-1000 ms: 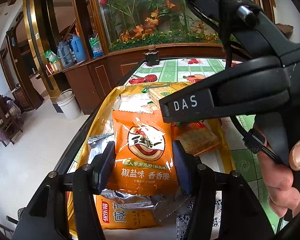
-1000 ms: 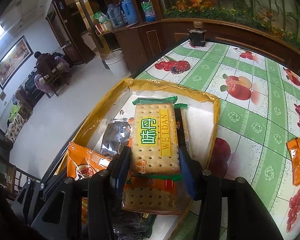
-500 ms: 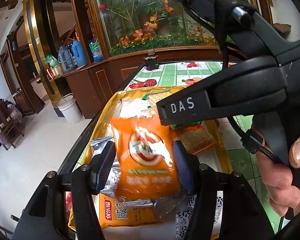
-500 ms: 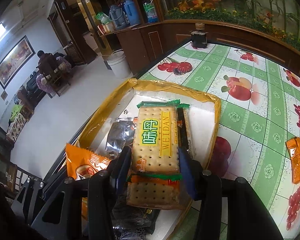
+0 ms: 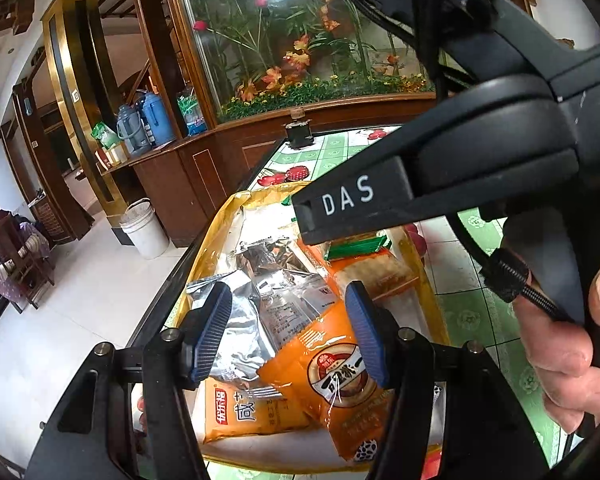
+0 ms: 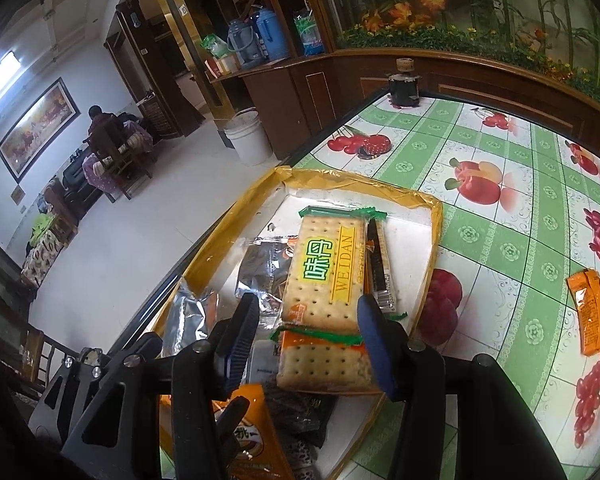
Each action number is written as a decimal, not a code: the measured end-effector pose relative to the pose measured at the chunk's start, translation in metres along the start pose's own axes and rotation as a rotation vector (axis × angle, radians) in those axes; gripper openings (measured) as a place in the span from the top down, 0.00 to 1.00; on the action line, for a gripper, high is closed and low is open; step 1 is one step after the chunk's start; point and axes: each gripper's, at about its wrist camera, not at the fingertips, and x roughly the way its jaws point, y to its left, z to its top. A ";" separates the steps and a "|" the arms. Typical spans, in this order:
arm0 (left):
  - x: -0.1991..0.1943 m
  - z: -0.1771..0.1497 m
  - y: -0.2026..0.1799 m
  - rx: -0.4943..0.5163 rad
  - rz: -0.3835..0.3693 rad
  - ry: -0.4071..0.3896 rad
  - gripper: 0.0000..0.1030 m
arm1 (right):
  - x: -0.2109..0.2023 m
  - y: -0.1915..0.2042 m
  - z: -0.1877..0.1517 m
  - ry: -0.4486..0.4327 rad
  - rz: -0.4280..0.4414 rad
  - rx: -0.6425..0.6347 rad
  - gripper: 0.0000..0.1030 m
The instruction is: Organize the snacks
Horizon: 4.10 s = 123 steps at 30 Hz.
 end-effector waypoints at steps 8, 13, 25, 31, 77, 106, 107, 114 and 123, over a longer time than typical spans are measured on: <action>-0.004 -0.002 -0.001 0.005 0.007 0.001 0.43 | -0.010 -0.002 -0.007 -0.006 0.010 0.016 0.49; -0.007 -0.001 -0.002 0.007 0.009 -0.001 0.43 | -0.016 -0.009 -0.011 -0.010 0.018 0.035 0.49; -0.014 -0.007 -0.007 0.026 0.013 0.003 0.39 | -0.028 -0.020 -0.022 -0.013 0.045 0.069 0.49; -0.016 -0.007 -0.012 0.037 0.012 0.008 0.39 | -0.037 -0.026 -0.032 -0.020 0.063 0.087 0.49; -0.040 -0.033 -0.125 0.158 -0.332 0.183 0.35 | -0.039 -0.276 -0.014 -0.051 -0.336 0.435 0.62; -0.067 -0.012 -0.050 0.033 -0.264 0.115 0.35 | -0.036 -0.255 -0.010 0.097 -0.283 0.290 0.67; -0.068 -0.012 -0.047 0.031 -0.259 0.113 0.35 | -0.039 -0.261 -0.008 0.084 -0.281 0.295 0.68; -0.083 -0.013 -0.019 -0.011 -0.231 0.096 0.35 | -0.036 -0.283 0.013 0.079 -0.365 0.318 0.81; -0.098 -0.012 0.009 -0.052 -0.220 0.053 0.34 | -0.034 -0.258 -0.023 0.175 -0.349 0.296 0.85</action>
